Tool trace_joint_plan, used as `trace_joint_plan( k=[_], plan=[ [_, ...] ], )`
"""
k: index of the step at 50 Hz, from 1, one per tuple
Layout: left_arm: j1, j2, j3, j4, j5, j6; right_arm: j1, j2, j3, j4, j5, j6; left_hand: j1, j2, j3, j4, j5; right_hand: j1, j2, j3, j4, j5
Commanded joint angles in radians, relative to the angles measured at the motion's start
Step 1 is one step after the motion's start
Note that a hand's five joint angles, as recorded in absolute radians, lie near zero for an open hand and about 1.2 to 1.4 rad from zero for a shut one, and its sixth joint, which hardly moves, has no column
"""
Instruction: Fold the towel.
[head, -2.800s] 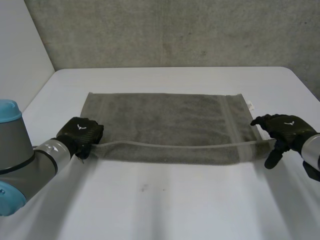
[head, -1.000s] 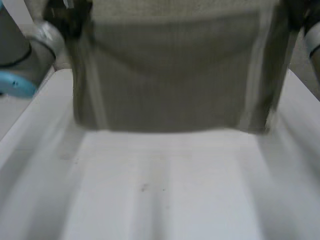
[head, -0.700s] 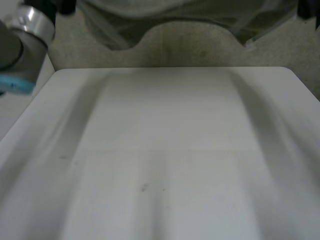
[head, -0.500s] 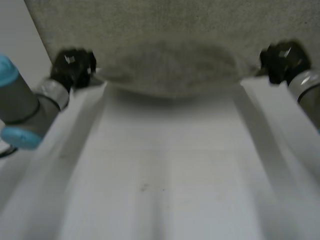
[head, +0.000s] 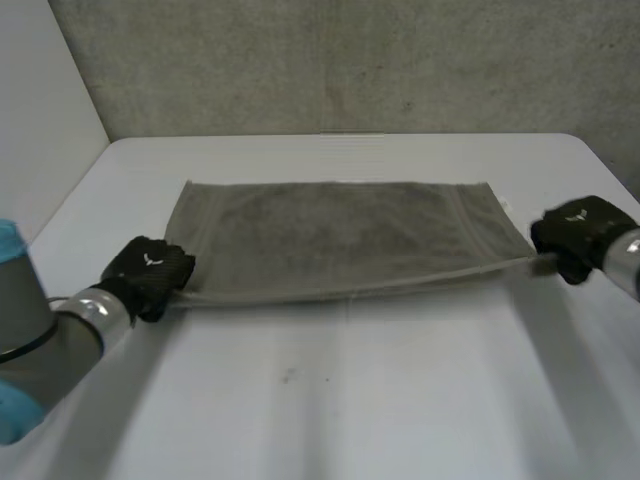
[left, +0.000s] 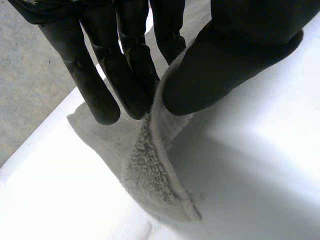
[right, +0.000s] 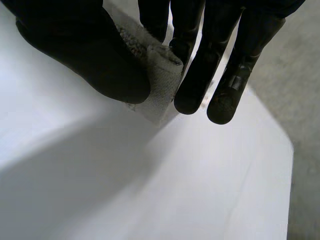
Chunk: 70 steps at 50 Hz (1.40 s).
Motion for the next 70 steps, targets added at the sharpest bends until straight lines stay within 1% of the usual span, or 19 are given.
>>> trace_joint_plan(
  k=[1, 3, 6, 10, 12, 15, 20, 21, 26, 32, 43, 44, 45, 46, 47, 52, 56, 64, 70],
  plan=[
    [0.002, 0.220, -0.079, -0.259, 0.008, 0.009, -0.099, -0.167, 0.108, 0.367, -0.009, -0.311, 0.230, 0.177, 0.179, 0.179, 0.187, 0.004, 0.182, 0.181, 0.179, 0.187],
    [0.000, 0.282, -0.076, -0.395, 0.029, 0.033, -0.100, -0.194, 0.113, 0.382, -0.019, -0.340, 0.230, 0.177, 0.179, 0.179, 0.187, 0.004, 0.182, 0.181, 0.179, 0.187],
    [0.011, 0.296, -0.059, -0.446, 0.069, 0.070, -0.099, -0.208, 0.103, 0.340, -0.050, -0.313, 0.230, 0.177, 0.179, 0.179, 0.187, 0.004, 0.182, 0.181, 0.179, 0.187],
    [0.012, 0.266, -0.011, -0.417, 0.106, 0.090, -0.106, -0.193, 0.083, 0.254, -0.084, -0.256, 0.230, 0.177, 0.179, 0.179, 0.187, 0.004, 0.182, 0.181, 0.179, 0.187],
    [0.012, 0.215, 0.024, -0.382, 0.114, 0.089, -0.097, -0.085, 0.052, 0.141, -0.122, -0.206, 0.230, 0.177, 0.179, 0.179, 0.187, 0.004, 0.182, 0.181, 0.179, 0.187],
    [-0.005, 0.086, 0.128, -0.304, 0.114, 0.100, -0.094, -0.031, 0.024, 0.083, -0.125, -0.195, 0.230, 0.177, 0.179, 0.179, 0.187, 0.004, 0.182, 0.181, 0.179, 0.187],
    [-0.044, -0.204, 0.417, -0.215, 0.107, 0.086, -0.050, 0.165, -0.094, -0.100, -0.069, -0.164, 0.230, 0.177, 0.179, 0.179, 0.187, 0.004, 0.182, 0.181, 0.179, 0.187],
    [-0.044, -0.205, 0.418, -0.215, 0.107, 0.086, -0.050, 0.166, -0.094, -0.101, -0.069, -0.164, 0.230, 0.177, 0.179, 0.179, 0.187, 0.004, 0.182, 0.181, 0.179, 0.187],
    [-0.071, -0.430, 0.686, -0.210, 0.107, 0.078, 0.019, 0.294, -0.201, -0.290, 0.034, -0.057, 0.230, 0.177, 0.179, 0.179, 0.187, 0.004, 0.182, 0.181, 0.179, 0.187],
    [-0.095, -0.552, 0.847, -0.207, 0.107, 0.074, 0.055, 0.377, -0.275, -0.427, 0.072, -0.008, 0.230, 0.177, 0.179, 0.179, 0.187, 0.004, 0.182, 0.181, 0.179, 0.187],
    [-0.109, -0.719, 1.110, -0.193, 0.026, 0.003, 0.079, 0.491, -0.385, -0.441, 0.160, 0.000, 0.230, 0.177, 0.179, 0.179, 0.187, 0.004, 0.182, 0.181, 0.179, 0.187],
    [-0.116, -0.724, 1.116, -0.195, 0.023, -0.014, 0.079, 0.491, -0.385, -0.441, 0.160, 0.000, -0.238, -0.290, -0.289, -0.289, -0.281, 0.004, 0.182, 0.181, 0.179, 0.187],
    [-0.117, -0.724, 1.116, -0.195, 0.023, -0.014, 0.081, 0.494, -0.388, -0.440, 0.181, 0.003, -0.243, -0.295, -0.293, -0.294, -0.286, -0.931, -0.753, -0.754, -0.756, -0.748],
    [-0.126, -0.724, 1.116, -0.196, 0.018, -0.026, 0.085, 0.494, -0.388, -0.437, 0.201, 0.009, -0.705, -0.757, -0.756, -0.756, -0.748, -1.218, -1.039, -1.041, -1.042, -1.035],
    [-0.133, -0.722, 1.115, -0.196, 0.014, -0.035, 0.085, 0.494, -0.388, -0.437, 0.201, 0.009, -0.985, -1.038, -1.036, -1.037, -1.028, -1.218, -1.039, -1.041, -1.042, -1.035],
    [-0.150, -0.699, 1.087, -0.213, -0.005, -0.055, 0.099, 0.454, -0.359, -0.429, 0.224, 0.019, -0.991, -1.044, -1.042, -1.042, -1.034, -1.218, -1.039, -1.041, -1.042, -1.035],
    [-0.147, -0.635, 1.029, -0.255, -0.031, -0.103, 0.092, 0.340, -0.268, -0.426, 0.221, 0.069, -0.992, -1.044, -1.043, -1.043, -1.035, -1.218, -1.039, -1.041, -1.042, -1.035],
    [-0.129, -0.389, 0.717, -0.287, -0.052, -0.276, 0.087, 0.163, -0.091, -0.362, 0.211, 0.115, -0.991, -1.044, -1.042, -1.042, -1.034, -1.218, -1.039, -1.041, -1.042, -1.035],
    [-0.118, -0.185, 0.400, -0.164, -0.052, -0.350, 0.072, 0.100, 0.026, -0.219, 0.177, 0.124, -0.991, -1.044, -1.042, -1.042, -1.034, -1.218, -1.039, -1.041, -1.042, -1.035]
  ],
)
